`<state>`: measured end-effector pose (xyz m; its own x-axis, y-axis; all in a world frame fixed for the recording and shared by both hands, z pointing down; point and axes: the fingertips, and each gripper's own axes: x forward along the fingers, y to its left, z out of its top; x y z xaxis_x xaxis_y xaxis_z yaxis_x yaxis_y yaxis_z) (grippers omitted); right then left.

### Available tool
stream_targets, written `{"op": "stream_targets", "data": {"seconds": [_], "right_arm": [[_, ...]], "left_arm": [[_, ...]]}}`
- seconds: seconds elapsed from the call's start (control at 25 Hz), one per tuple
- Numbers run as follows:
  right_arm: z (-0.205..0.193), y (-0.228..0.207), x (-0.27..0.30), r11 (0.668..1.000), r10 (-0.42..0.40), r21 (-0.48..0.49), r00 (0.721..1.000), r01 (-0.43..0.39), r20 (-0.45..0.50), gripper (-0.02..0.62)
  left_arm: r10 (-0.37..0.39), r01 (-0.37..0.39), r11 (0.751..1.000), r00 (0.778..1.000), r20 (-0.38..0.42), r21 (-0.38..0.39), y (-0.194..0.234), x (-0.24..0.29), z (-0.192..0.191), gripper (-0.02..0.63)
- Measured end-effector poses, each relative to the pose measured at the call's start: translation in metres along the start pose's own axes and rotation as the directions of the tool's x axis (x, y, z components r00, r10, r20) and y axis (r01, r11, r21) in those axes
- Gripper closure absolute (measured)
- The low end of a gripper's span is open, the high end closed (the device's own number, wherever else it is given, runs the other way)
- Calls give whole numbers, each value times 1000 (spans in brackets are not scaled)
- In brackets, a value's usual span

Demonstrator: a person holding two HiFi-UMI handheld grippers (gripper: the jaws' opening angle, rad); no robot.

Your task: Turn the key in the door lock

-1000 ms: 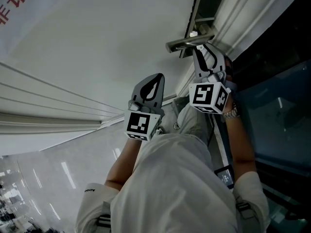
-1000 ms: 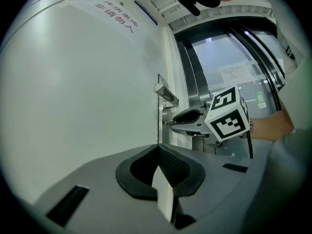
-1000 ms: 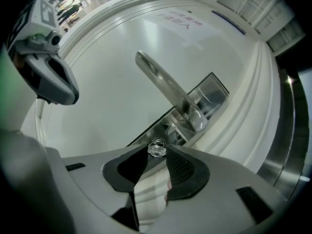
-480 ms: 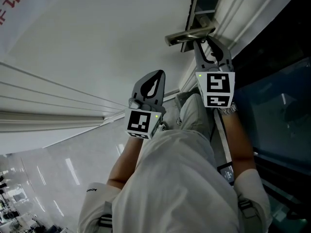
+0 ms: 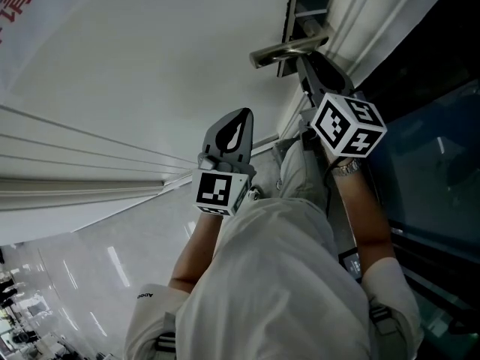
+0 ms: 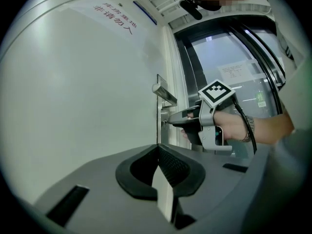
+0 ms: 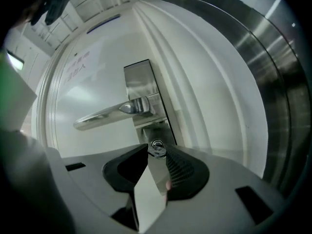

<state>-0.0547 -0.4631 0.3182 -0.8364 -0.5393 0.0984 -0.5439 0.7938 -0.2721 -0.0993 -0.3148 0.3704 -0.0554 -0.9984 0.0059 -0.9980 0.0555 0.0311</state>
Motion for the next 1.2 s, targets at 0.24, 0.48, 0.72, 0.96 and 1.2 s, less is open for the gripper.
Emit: {"op": "stream_targets", "data": {"seconds": [0.24, 0.48, 0.72, 0.96, 1.2], "right_arm": [[-2, -7, 0, 950, 47, 308, 999, -51, 20, 477], [-3, -10, 1, 841, 87, 531, 995, -103, 55, 477], [-7, -14, 1, 696, 126, 705, 990, -132, 60, 477], [-8, -16, 3, 527, 161, 830, 981, -180, 110, 477], [-11, -17, 2, 359, 154, 908, 973, -218, 173, 477]], "left_arm": [[-9, 9, 1000, 1000, 2, -2, -1, 0, 0, 598], [-8, 8, 1000, 1000, 7, -3, 1, 0, 0, 597], [-6, 6, 1000, 1000, 9, -5, 2, 1, 1, 598], [-8, 8, 1000, 1000, 8, -3, 1, 1, 0, 597], [-3, 3, 1000, 1000, 5, -9, 1, -1, -2, 597]]}}
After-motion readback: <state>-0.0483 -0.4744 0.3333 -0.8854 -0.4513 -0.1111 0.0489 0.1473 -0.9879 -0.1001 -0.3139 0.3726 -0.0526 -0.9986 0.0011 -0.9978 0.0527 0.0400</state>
